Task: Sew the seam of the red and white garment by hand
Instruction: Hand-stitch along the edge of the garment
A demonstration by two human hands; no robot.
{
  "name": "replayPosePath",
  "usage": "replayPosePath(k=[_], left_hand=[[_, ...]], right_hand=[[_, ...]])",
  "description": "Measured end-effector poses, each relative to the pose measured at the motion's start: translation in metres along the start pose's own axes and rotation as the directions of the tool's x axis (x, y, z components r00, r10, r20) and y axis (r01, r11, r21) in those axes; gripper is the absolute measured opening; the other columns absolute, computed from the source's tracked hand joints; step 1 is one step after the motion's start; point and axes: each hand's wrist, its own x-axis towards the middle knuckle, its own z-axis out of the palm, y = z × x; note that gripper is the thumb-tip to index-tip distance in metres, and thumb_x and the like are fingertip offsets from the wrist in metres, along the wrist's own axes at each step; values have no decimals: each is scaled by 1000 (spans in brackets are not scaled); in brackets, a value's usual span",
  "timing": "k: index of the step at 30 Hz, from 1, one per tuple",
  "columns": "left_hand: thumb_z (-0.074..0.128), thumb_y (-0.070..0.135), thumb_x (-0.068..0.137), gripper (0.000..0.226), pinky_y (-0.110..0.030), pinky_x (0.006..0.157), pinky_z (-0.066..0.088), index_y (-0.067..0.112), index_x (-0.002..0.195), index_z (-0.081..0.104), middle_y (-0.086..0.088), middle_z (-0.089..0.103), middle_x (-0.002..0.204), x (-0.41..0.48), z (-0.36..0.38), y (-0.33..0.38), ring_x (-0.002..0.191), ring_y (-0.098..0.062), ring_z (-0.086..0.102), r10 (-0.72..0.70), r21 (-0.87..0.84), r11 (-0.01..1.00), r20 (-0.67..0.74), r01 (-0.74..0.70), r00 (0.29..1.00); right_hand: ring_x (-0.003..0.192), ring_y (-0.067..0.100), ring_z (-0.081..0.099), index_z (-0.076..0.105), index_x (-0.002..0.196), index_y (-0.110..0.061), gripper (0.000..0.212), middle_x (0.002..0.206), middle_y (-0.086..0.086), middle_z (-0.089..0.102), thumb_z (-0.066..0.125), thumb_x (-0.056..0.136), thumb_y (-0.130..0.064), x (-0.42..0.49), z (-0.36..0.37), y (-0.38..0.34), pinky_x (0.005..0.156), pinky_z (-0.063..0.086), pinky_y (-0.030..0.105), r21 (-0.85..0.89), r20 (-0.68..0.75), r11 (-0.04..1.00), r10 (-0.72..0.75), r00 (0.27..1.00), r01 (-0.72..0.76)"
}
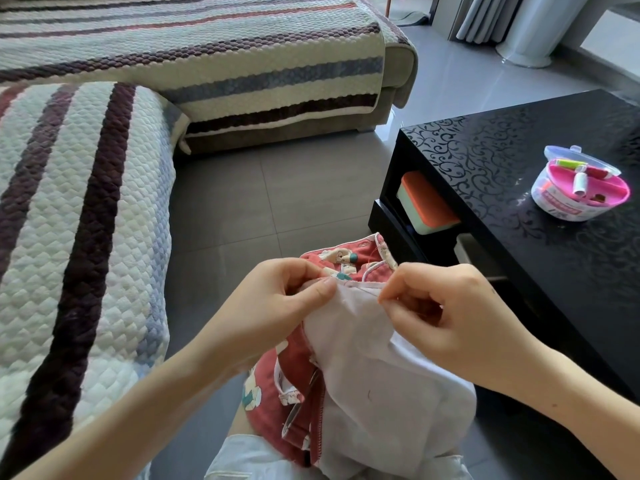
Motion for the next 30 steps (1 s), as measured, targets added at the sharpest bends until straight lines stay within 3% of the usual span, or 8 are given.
replayPosePath(k=[6, 21, 30], left_hand=[[68, 14, 84, 9, -21, 68, 48, 18, 80, 76, 5, 74, 76, -1, 3, 3, 72, -3, 66, -36, -61, 998, -17, 35, 999], [69, 15, 83, 12, -23, 71, 47, 23, 79, 77, 4, 75, 80, -3, 0, 3, 75, -5, 67, -15, -65, 998, -6, 15, 1000], [69, 15, 84, 12, -24, 72, 48, 23, 80, 76, 4, 75, 80, -5, -1, 6, 76, -6, 68, -11, -47, 999, -2, 11, 1000]], right_hand=[[45, 18, 45, 64, 67, -12, 9, 48, 0, 51, 58, 74, -12, 3, 6, 0, 45, 35, 20, -31, -14, 999, 31, 999, -31], [45, 19, 43, 63, 65, -10, 9, 46, 1, 49, 59, 73, -9, 6, 6, -2, 45, 31, 13, -51, -14, 998, 25, 1000, -25], [46, 19, 45, 63, 65, -11, 10, 48, 1, 51, 58, 74, -12, 8, 6, -3, 45, 35, 19, -66, -1, 997, 40, 999, -40]])
